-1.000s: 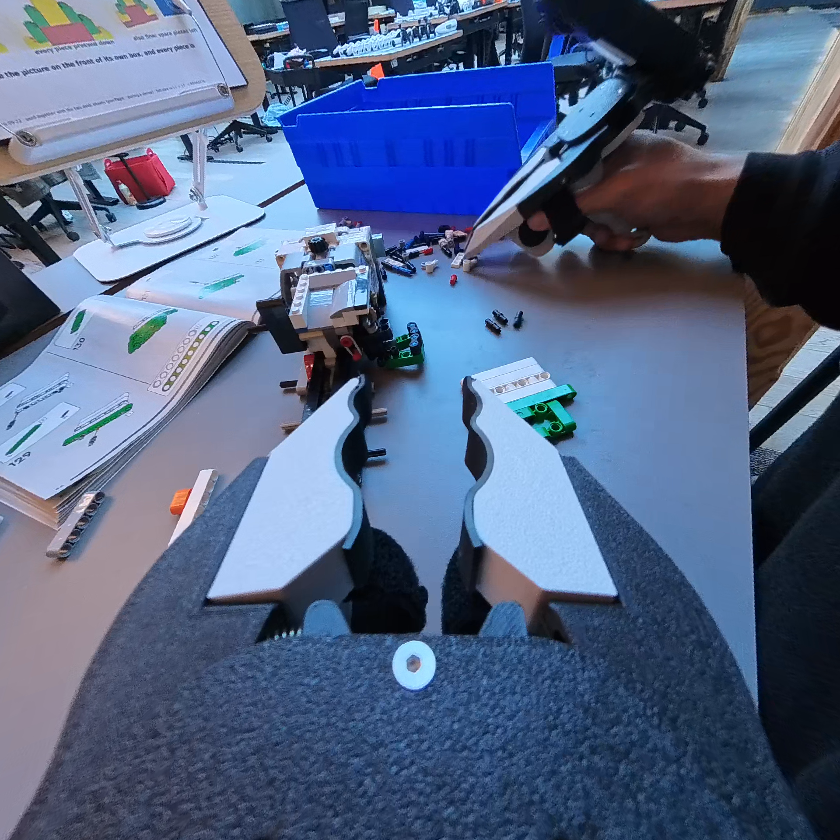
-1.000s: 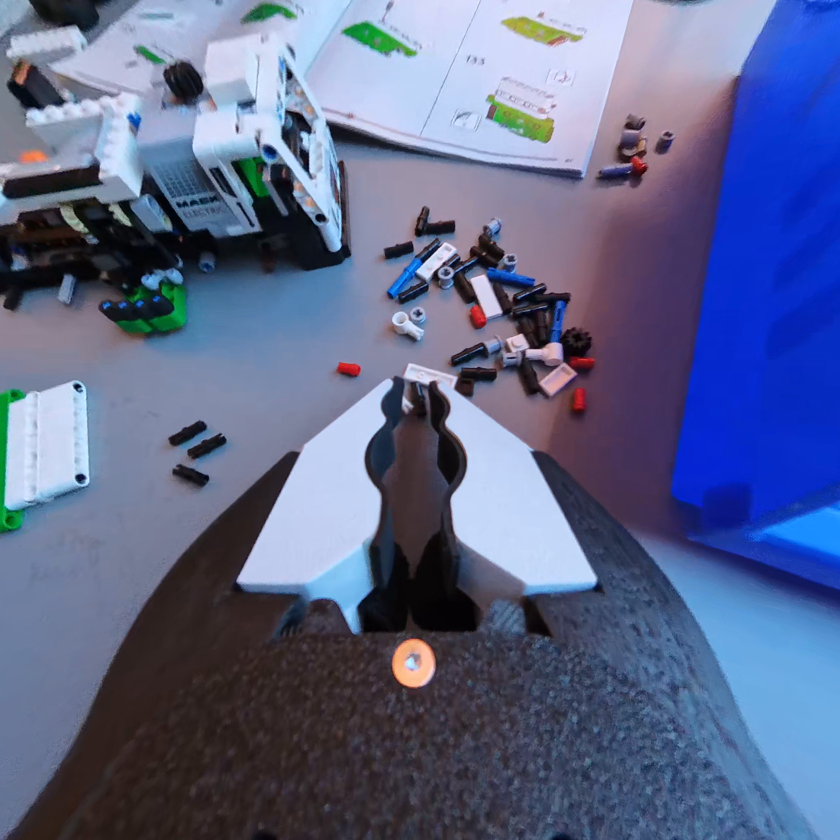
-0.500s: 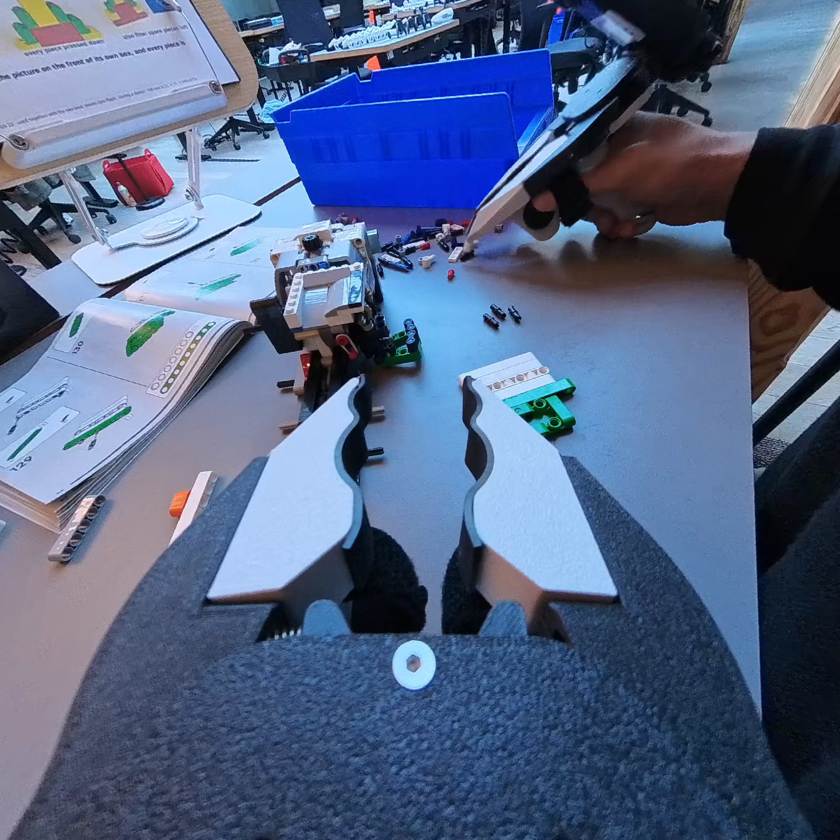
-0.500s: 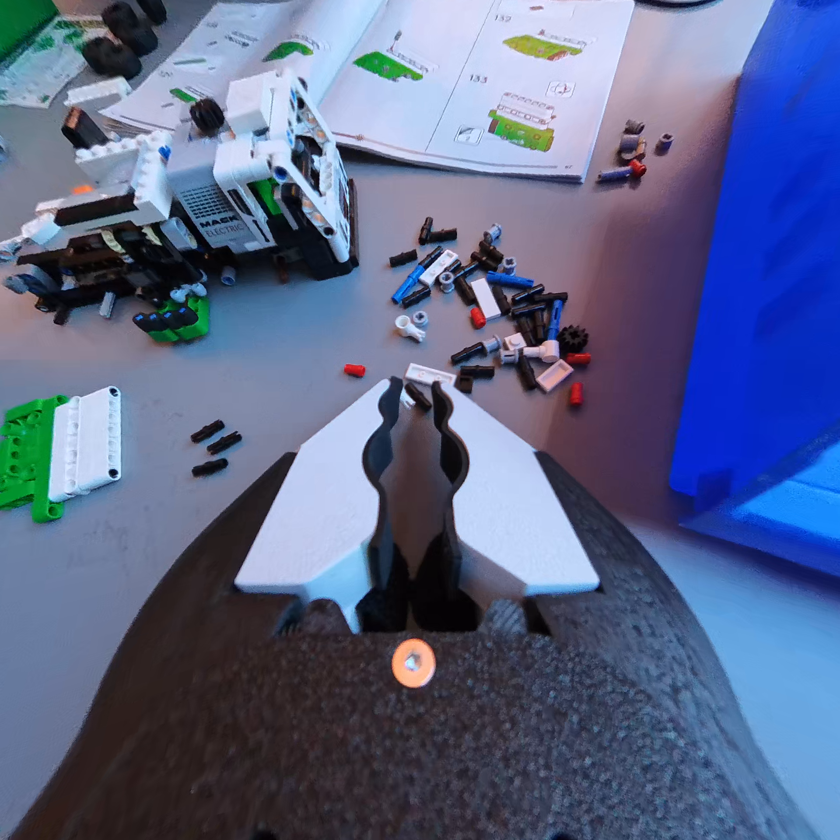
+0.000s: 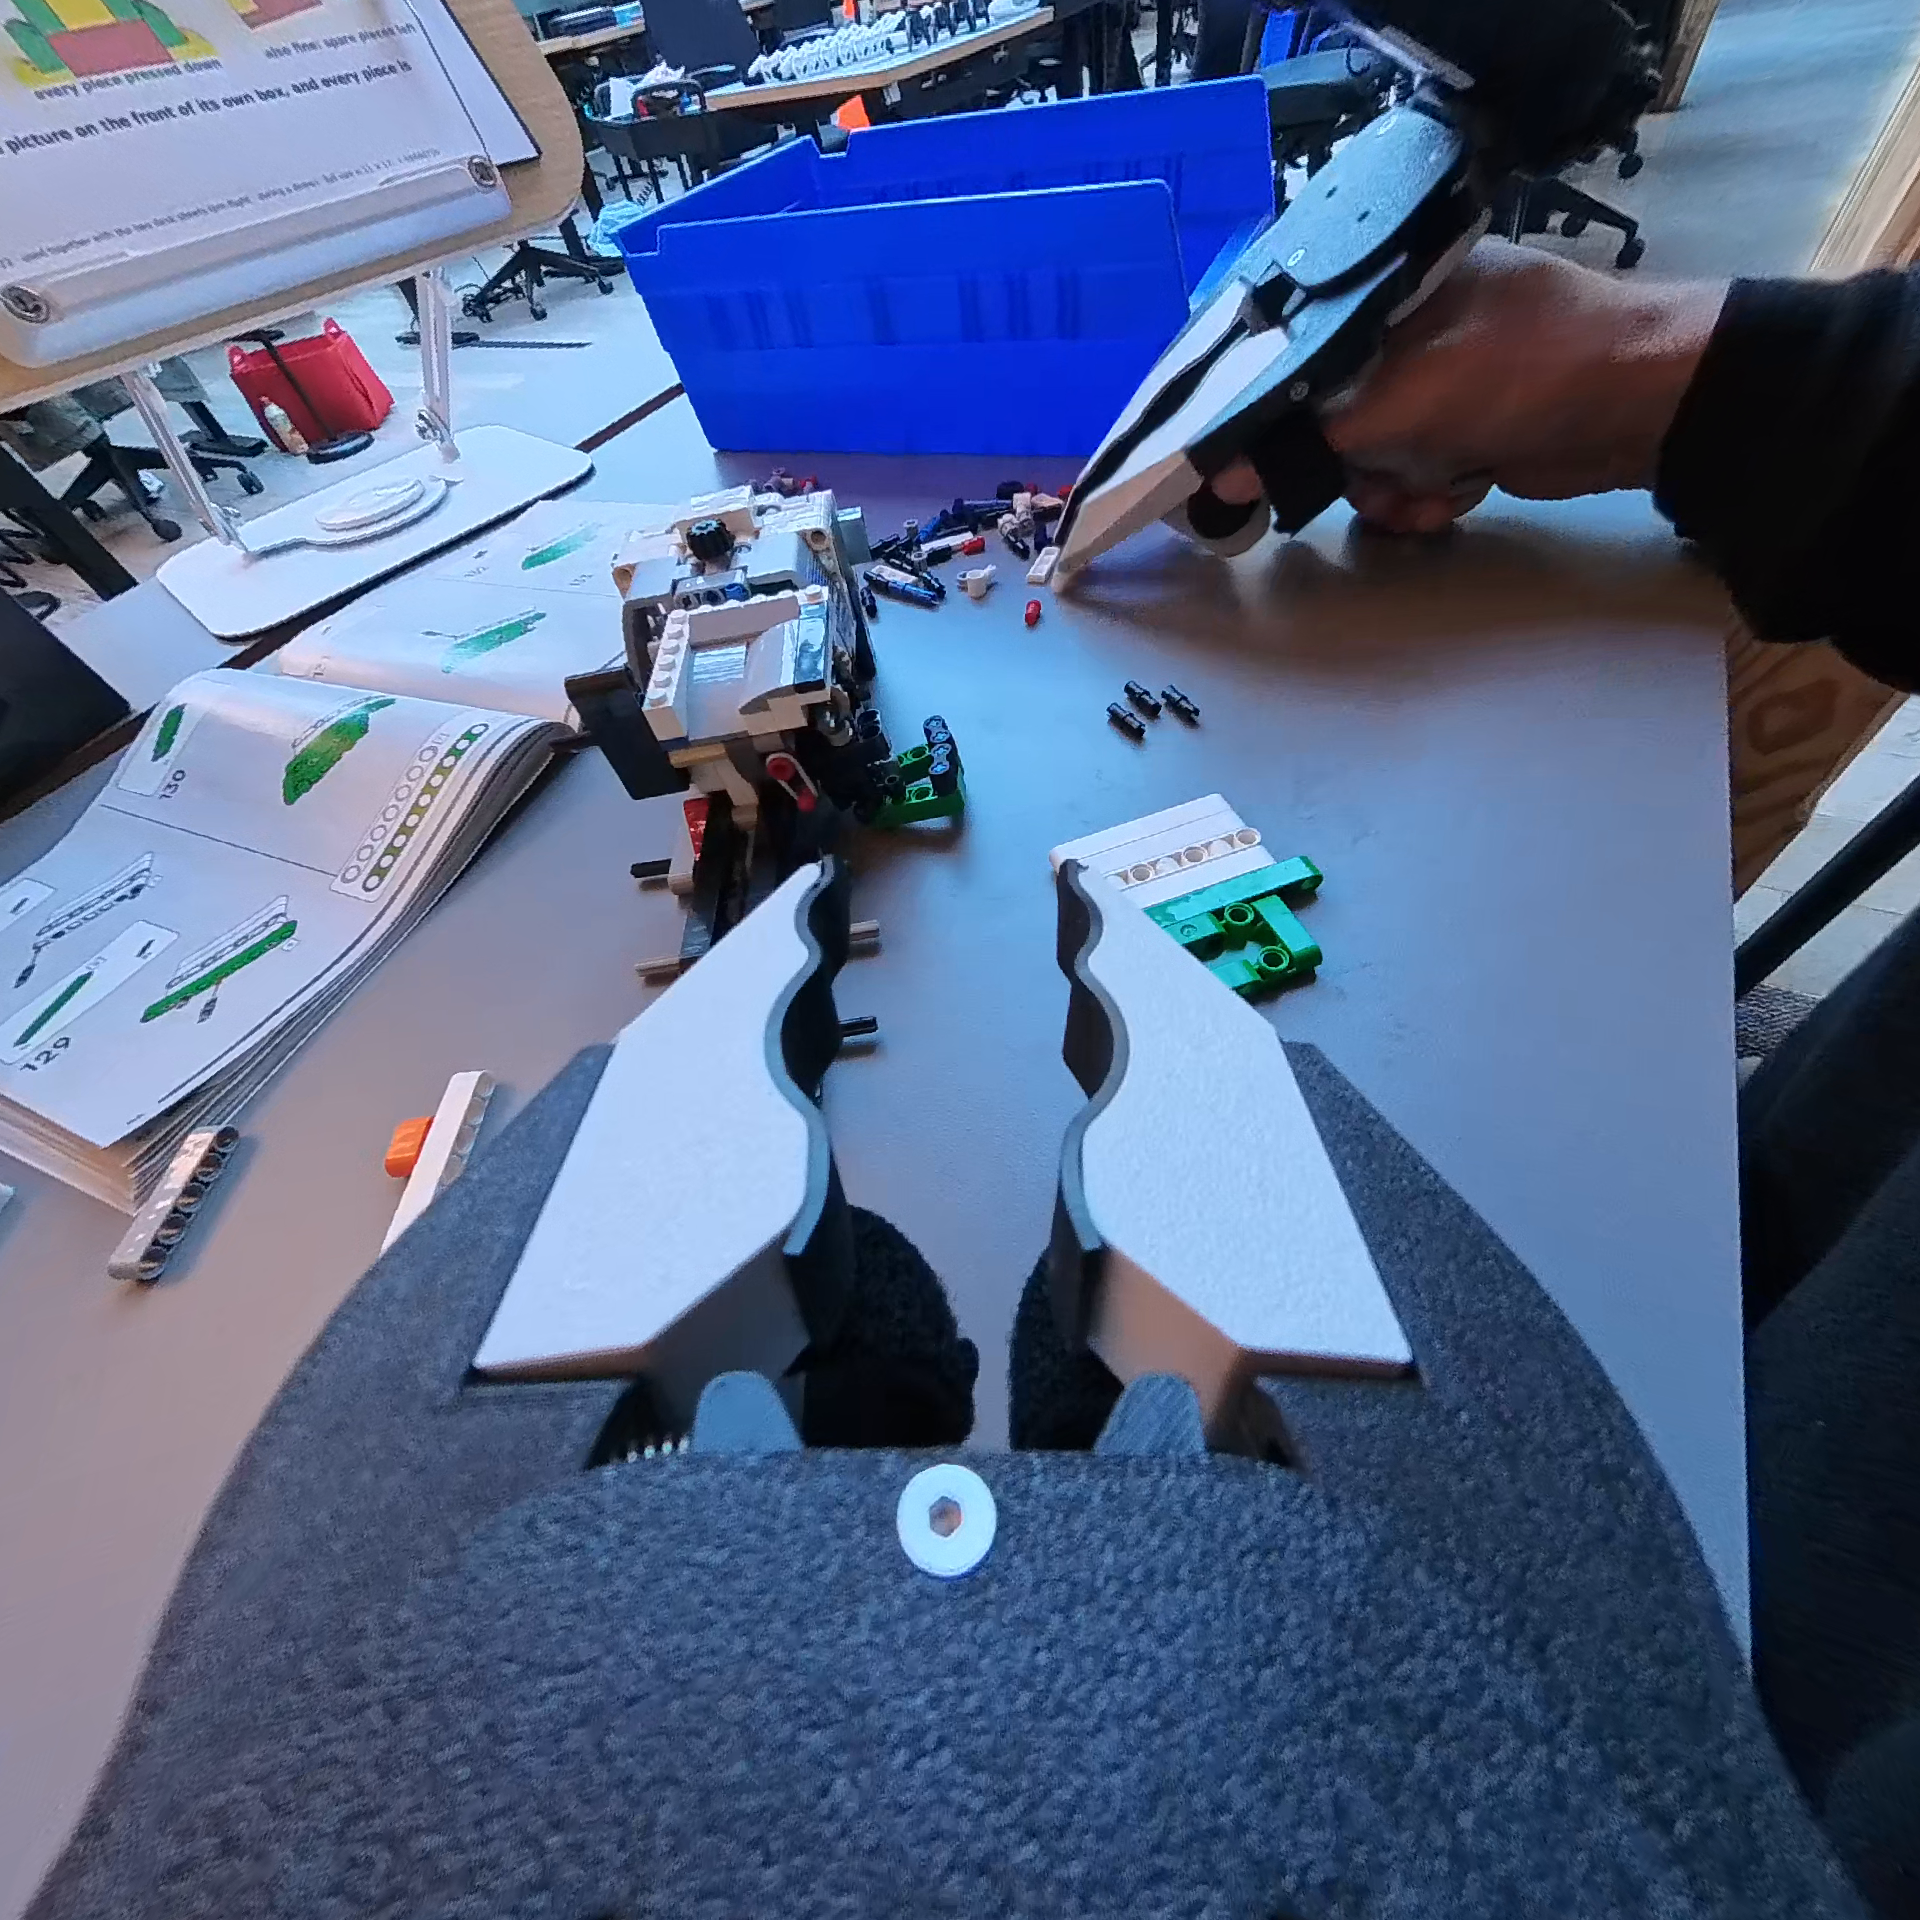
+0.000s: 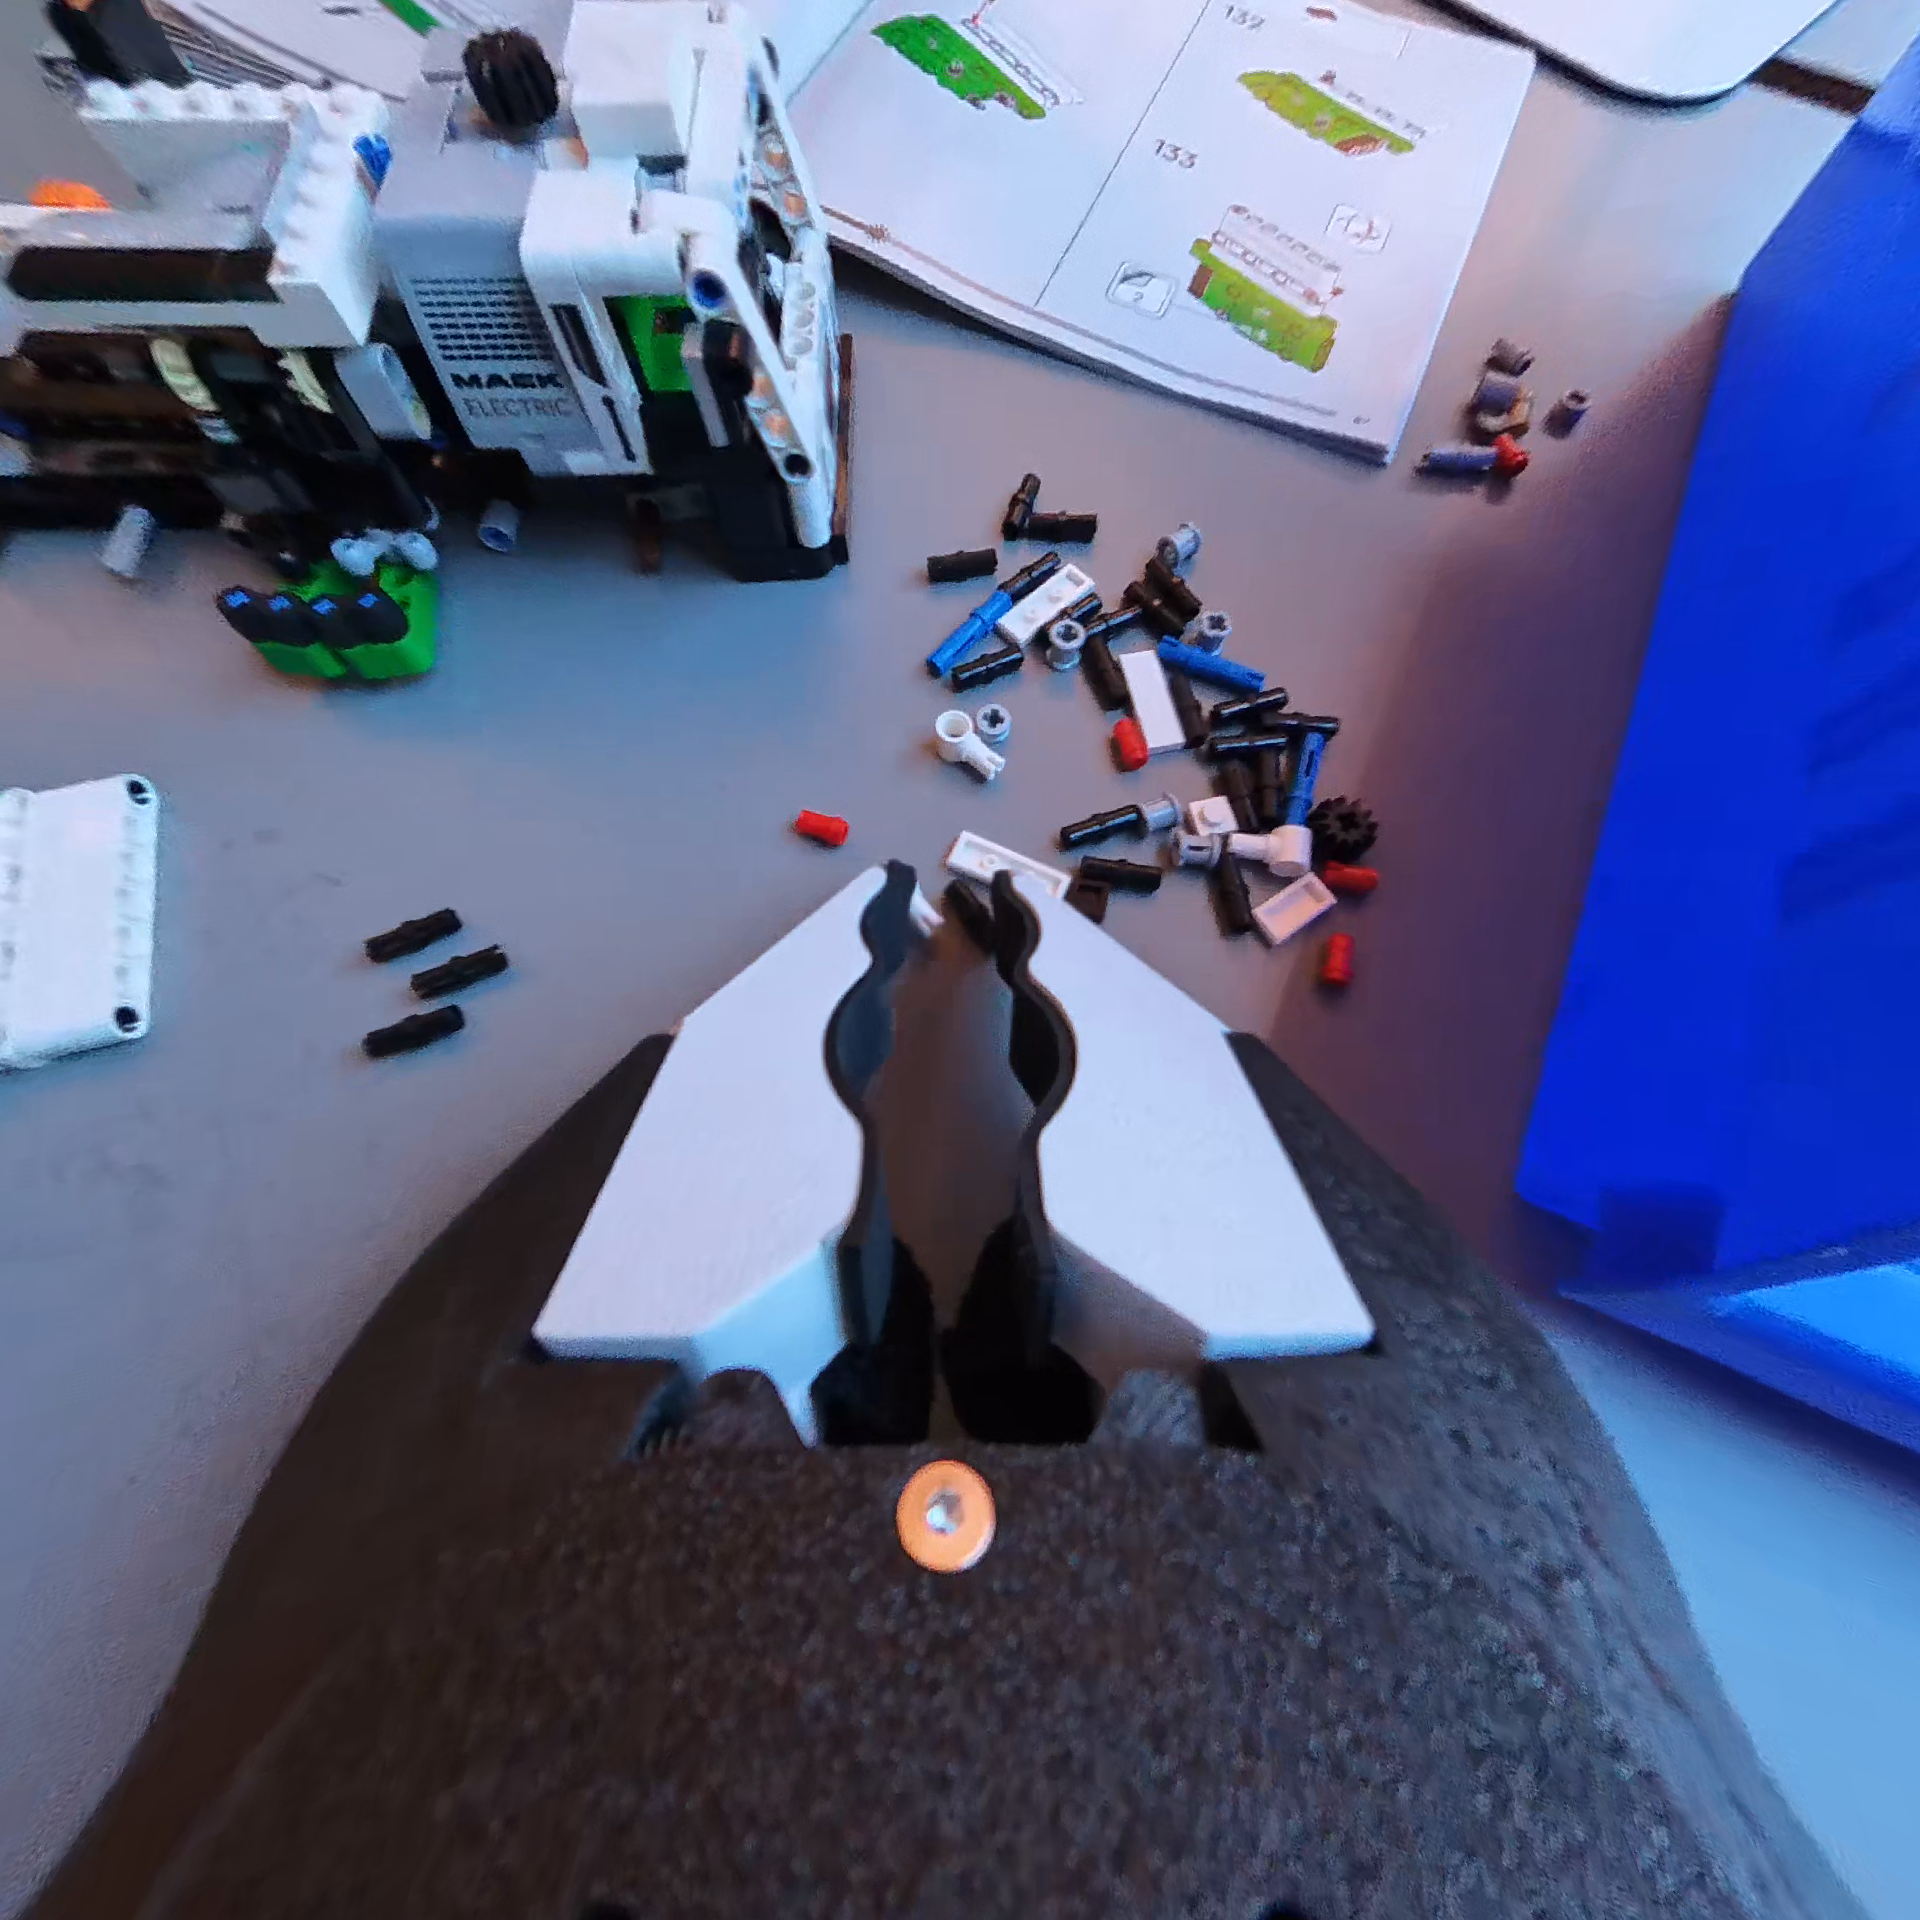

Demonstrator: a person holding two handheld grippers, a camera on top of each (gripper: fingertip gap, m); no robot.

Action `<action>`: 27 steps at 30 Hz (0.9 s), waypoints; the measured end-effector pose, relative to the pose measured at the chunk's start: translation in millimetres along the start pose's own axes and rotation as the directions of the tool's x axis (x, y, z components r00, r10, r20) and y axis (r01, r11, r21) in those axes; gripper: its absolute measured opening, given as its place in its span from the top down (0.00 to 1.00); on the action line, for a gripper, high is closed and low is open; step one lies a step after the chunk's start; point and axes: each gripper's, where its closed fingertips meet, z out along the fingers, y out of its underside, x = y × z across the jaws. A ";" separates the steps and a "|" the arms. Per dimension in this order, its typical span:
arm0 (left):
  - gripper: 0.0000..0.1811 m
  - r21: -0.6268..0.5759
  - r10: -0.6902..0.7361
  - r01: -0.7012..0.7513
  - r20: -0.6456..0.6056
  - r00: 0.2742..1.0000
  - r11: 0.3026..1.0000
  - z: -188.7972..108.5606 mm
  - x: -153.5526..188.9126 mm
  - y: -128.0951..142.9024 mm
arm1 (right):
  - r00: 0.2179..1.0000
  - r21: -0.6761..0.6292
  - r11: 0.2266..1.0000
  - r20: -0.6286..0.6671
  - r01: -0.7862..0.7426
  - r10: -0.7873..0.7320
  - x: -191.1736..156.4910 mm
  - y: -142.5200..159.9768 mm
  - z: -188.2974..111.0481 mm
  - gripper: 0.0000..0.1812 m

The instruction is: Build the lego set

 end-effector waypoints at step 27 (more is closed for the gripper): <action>0.79 -0.013 0.062 -0.062 0.008 0.998 0.998 1.5 5.9 1.6 | 0.989 0.168 0.977 0.091 -0.132 0.118 -9.2 -12.7 -28.6 0.83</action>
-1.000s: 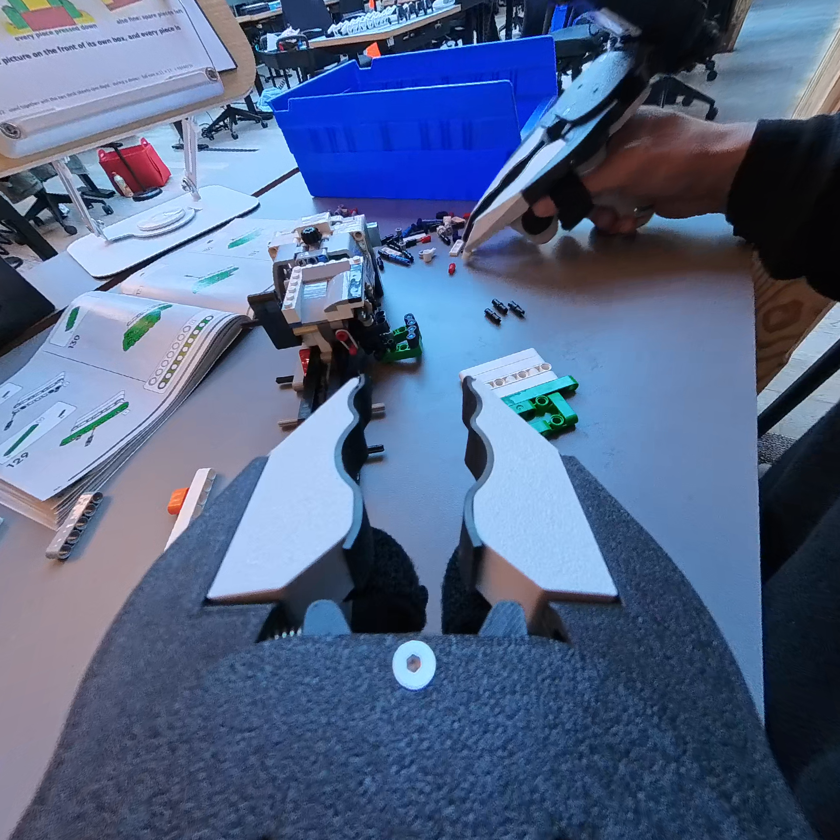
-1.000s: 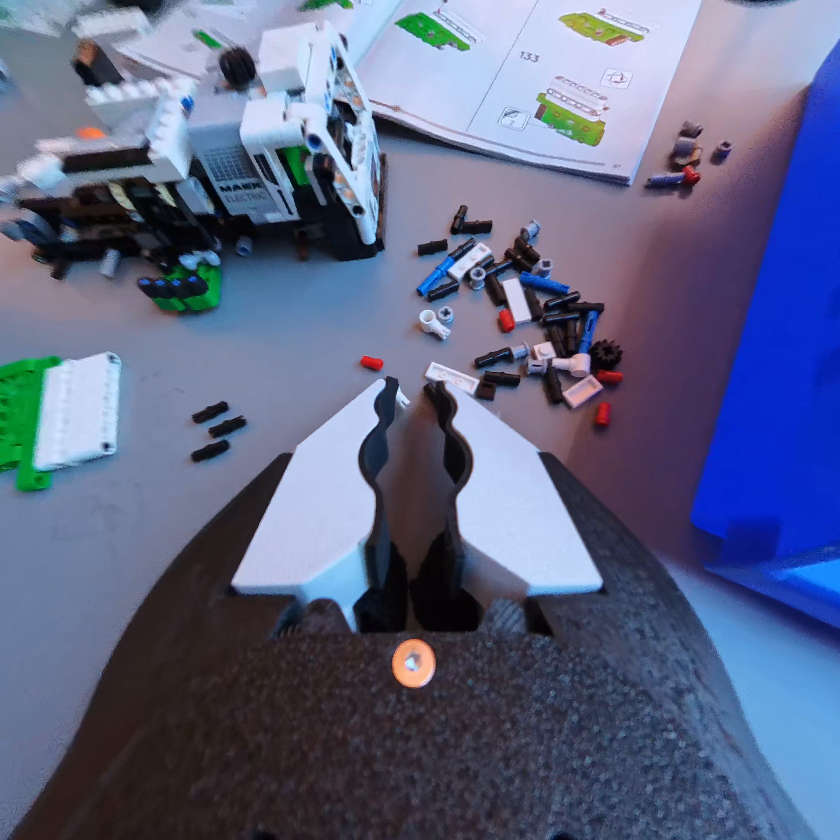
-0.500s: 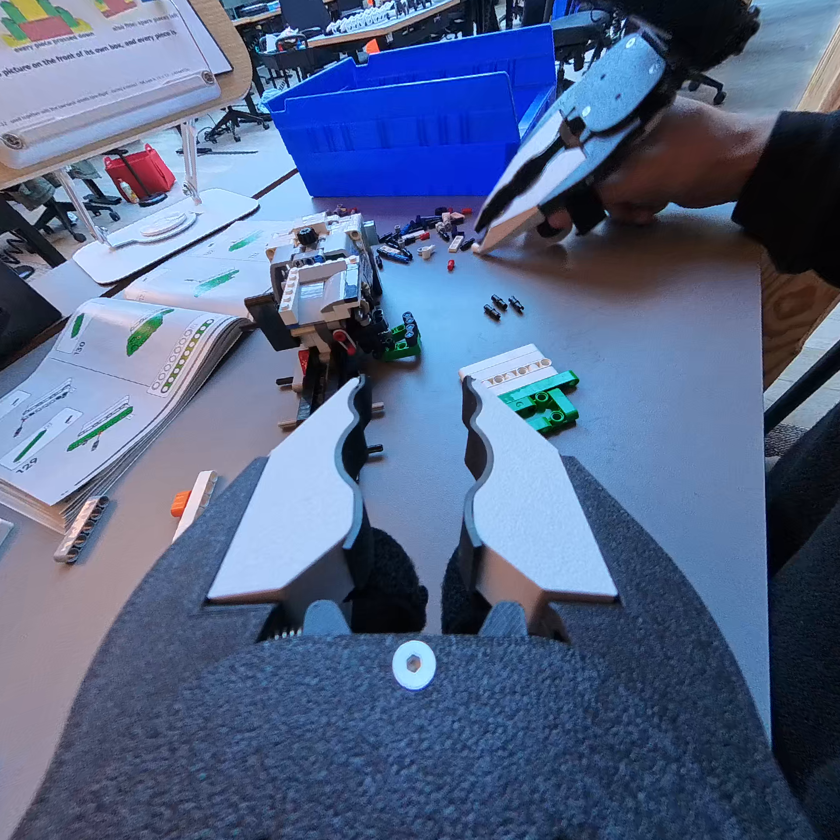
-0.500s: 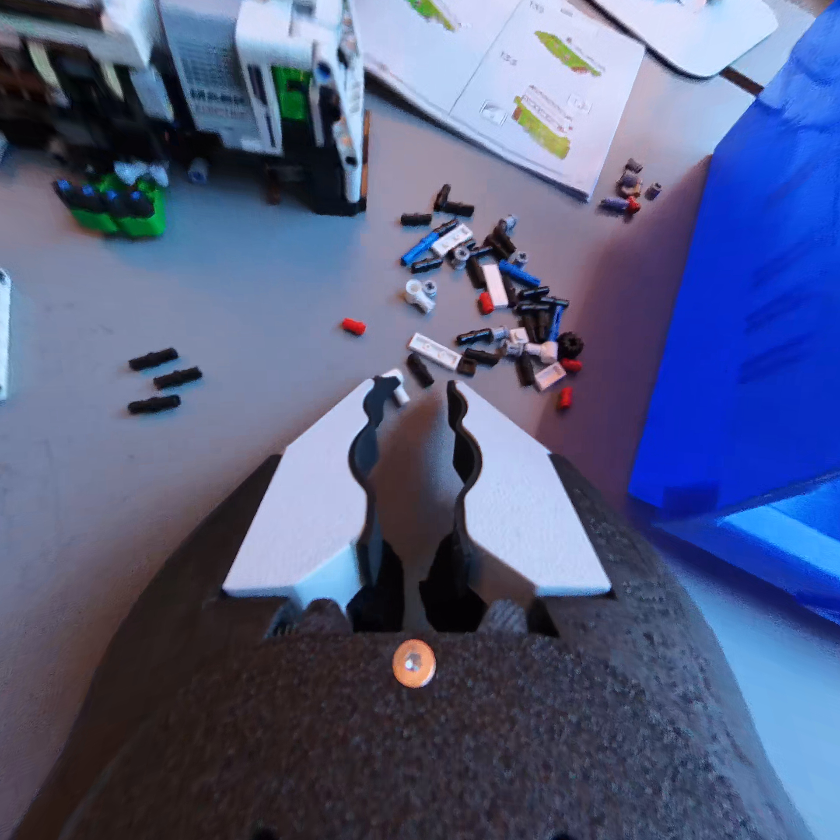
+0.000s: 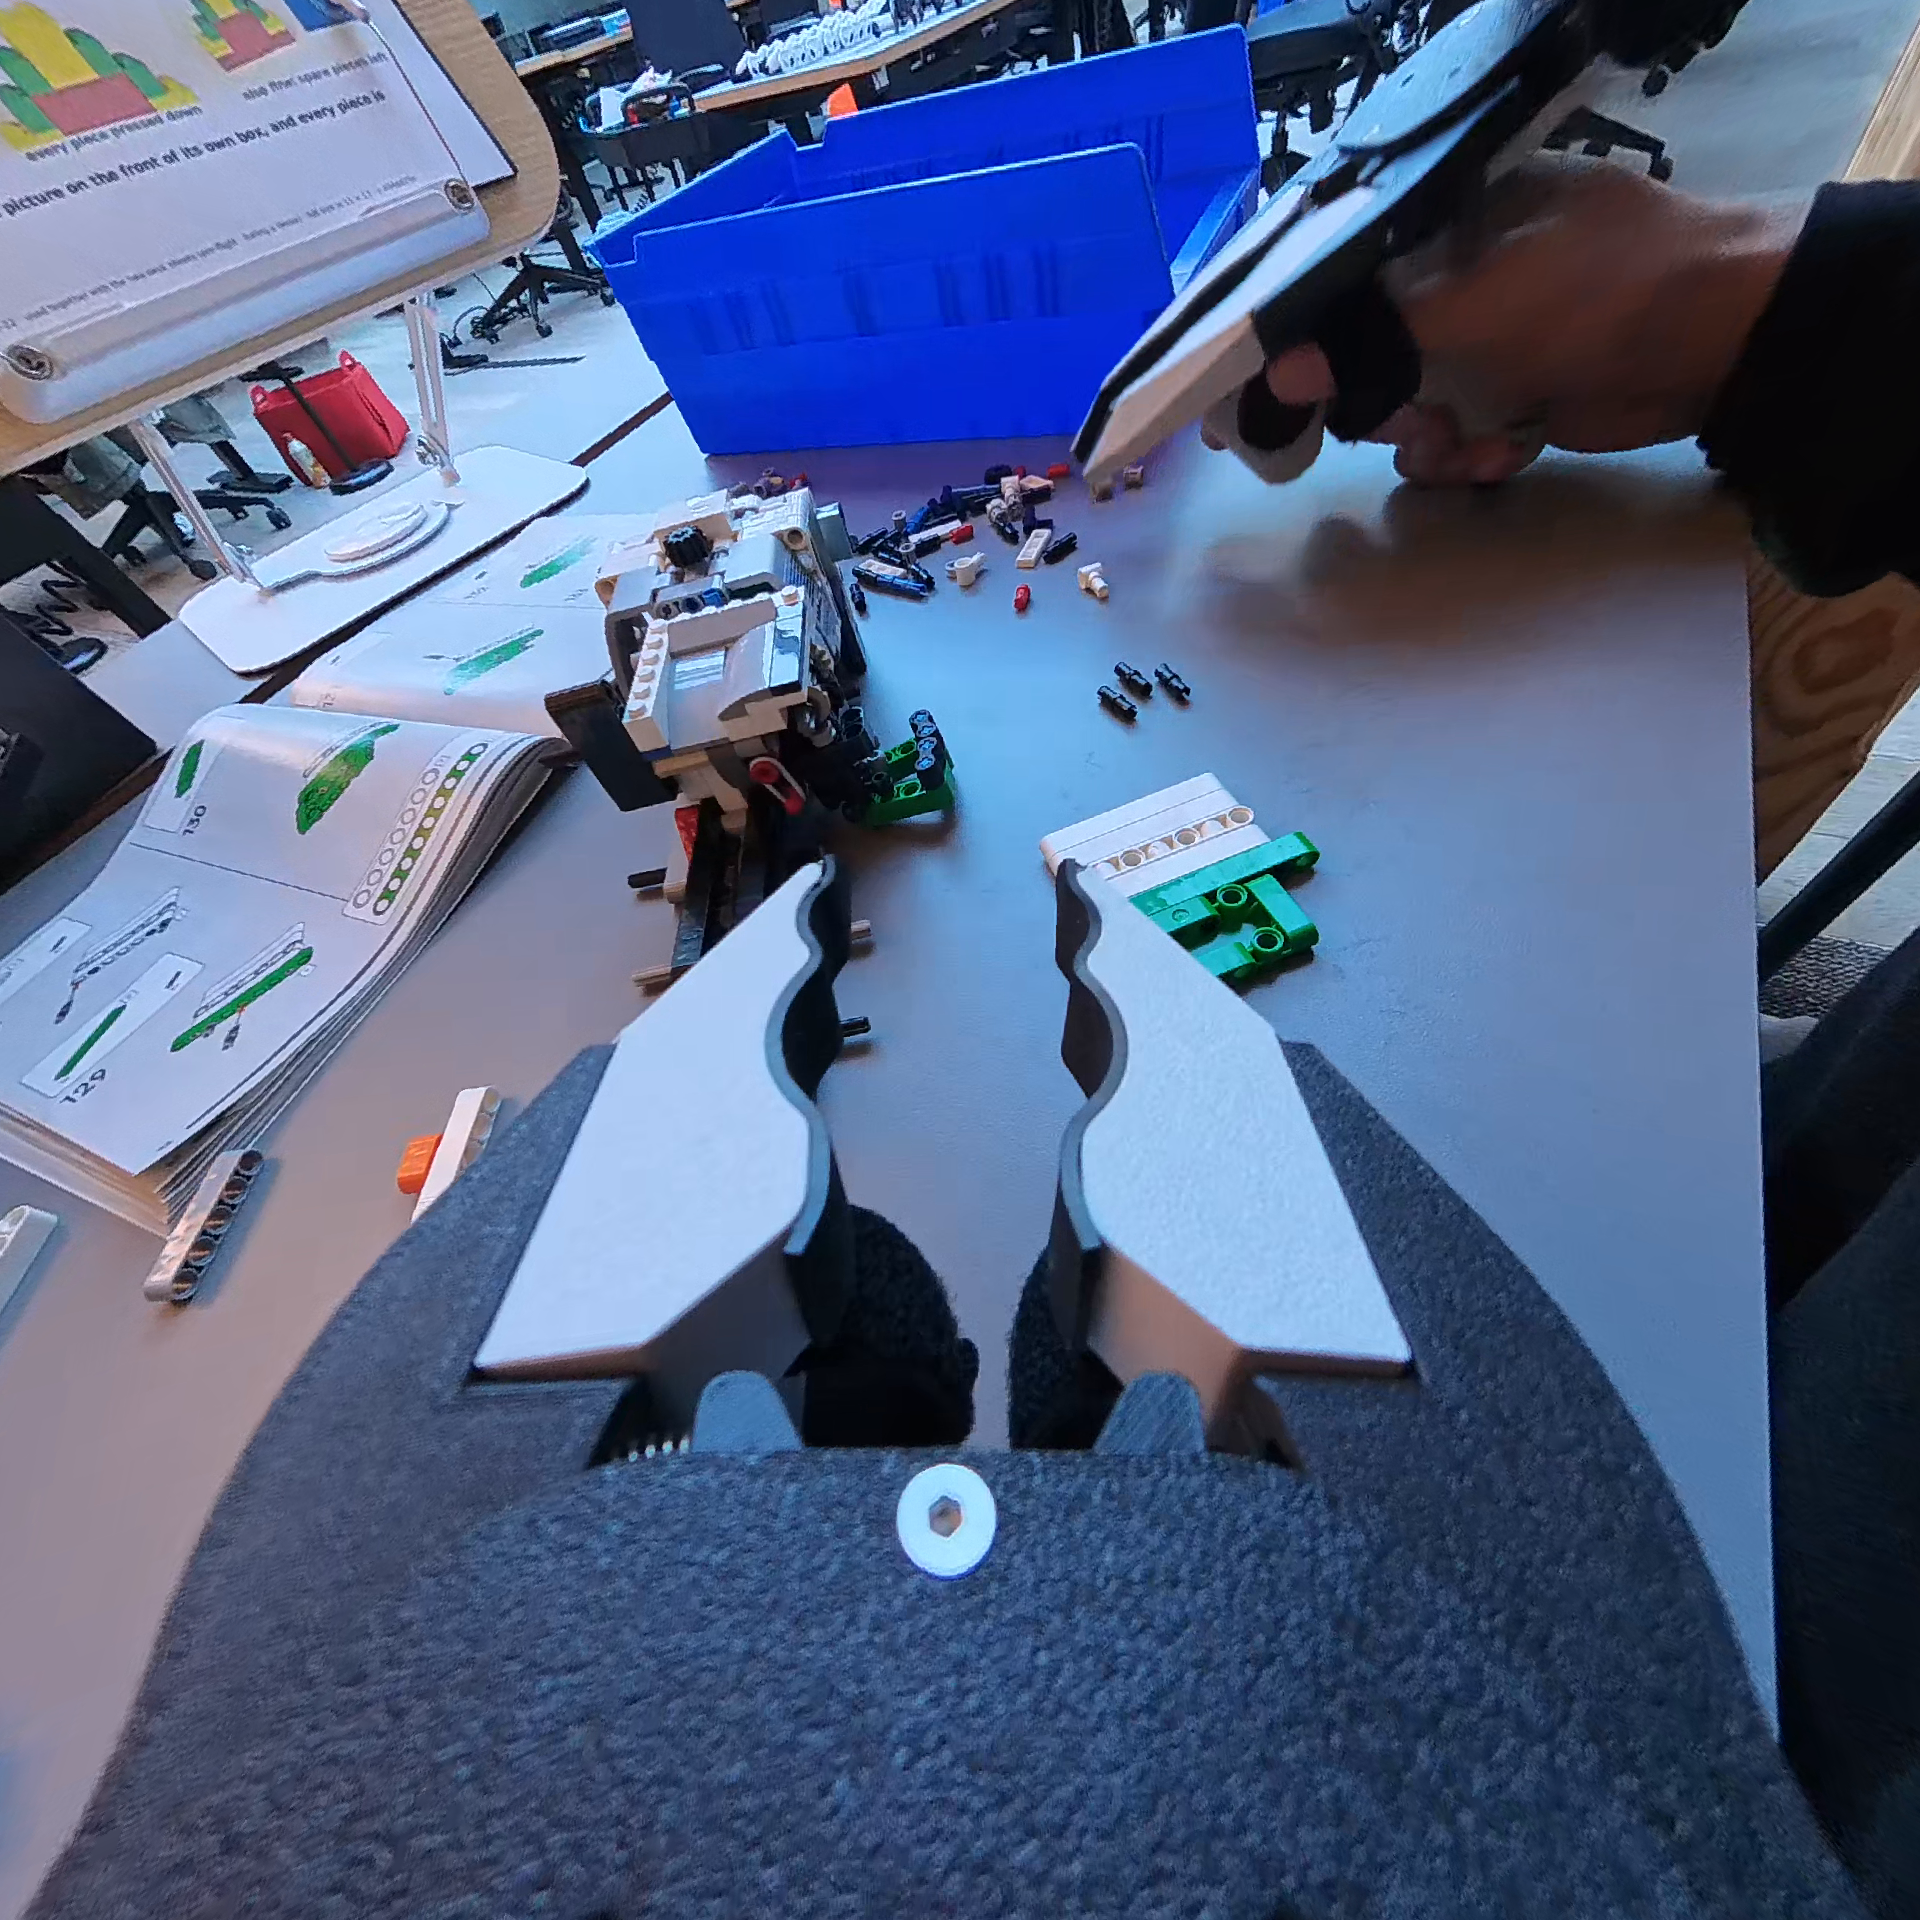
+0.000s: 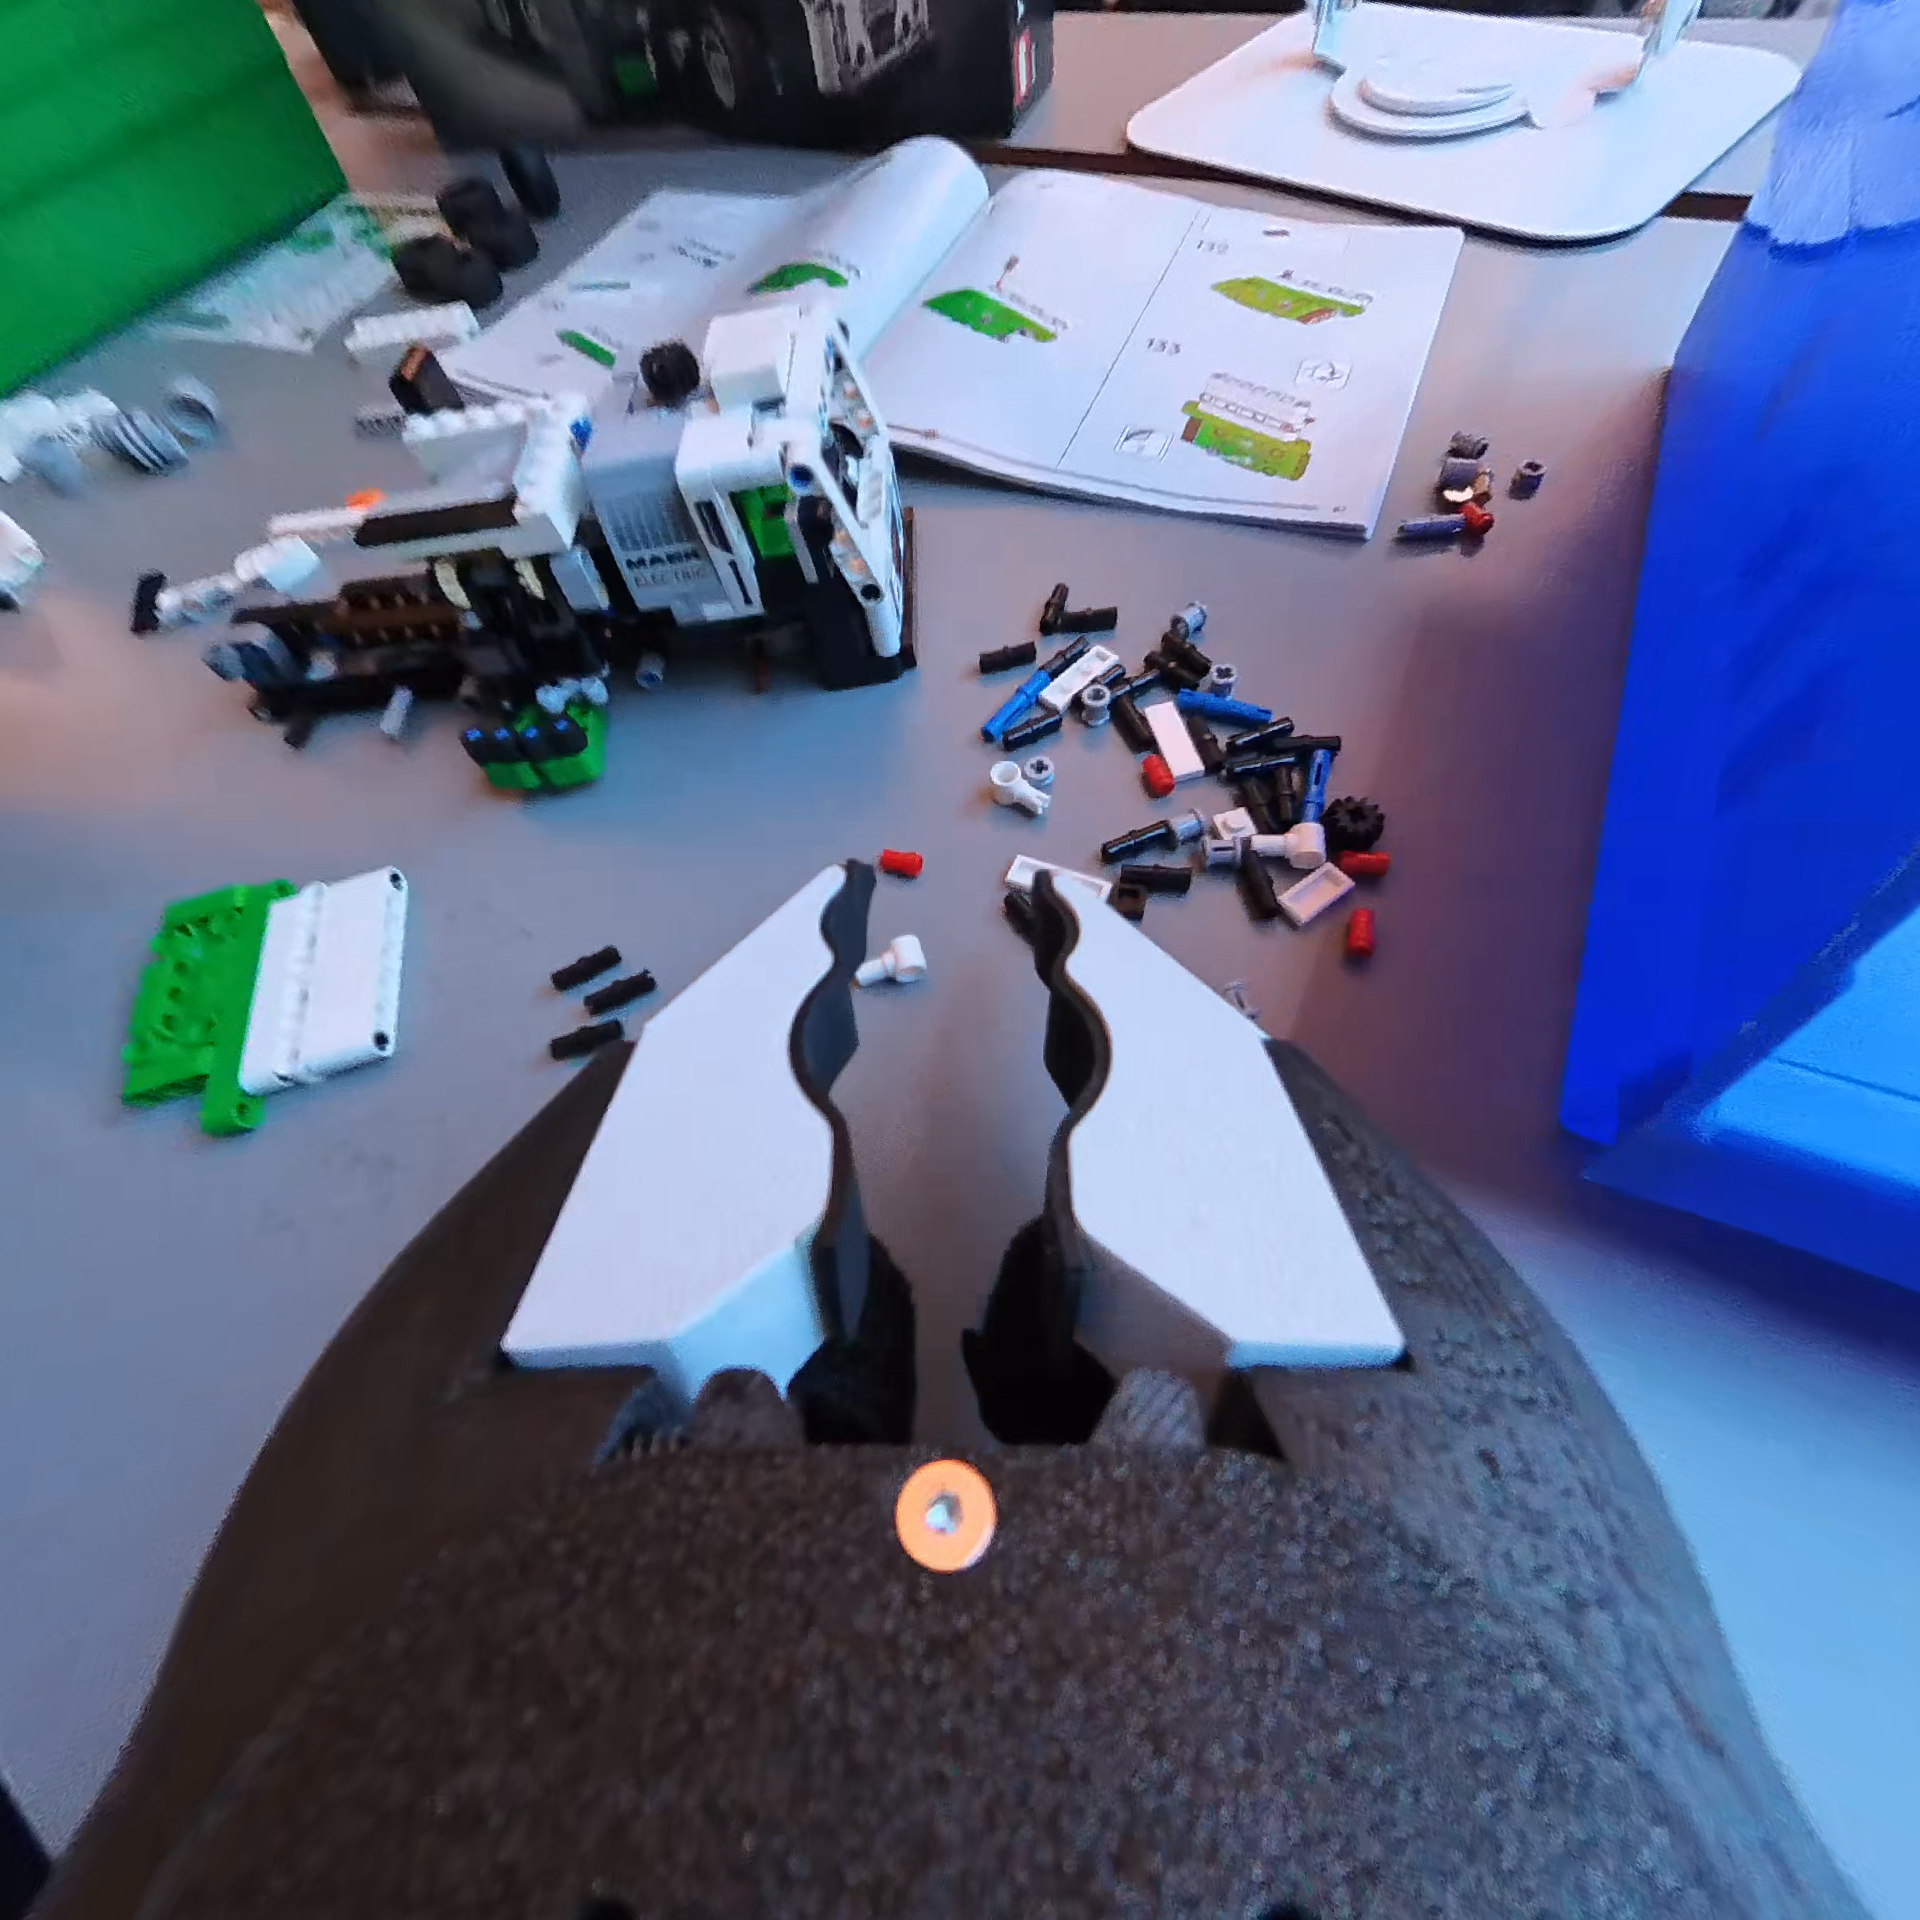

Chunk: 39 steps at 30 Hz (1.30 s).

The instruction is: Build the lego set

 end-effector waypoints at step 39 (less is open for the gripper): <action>0.80 -0.030 0.016 -0.016 -0.006 1.000 0.999 3.6 2.3 4.0 | 0.898 -0.192 0.905 0.314 0.380 -0.310 -122.0 52.4 7.2 0.98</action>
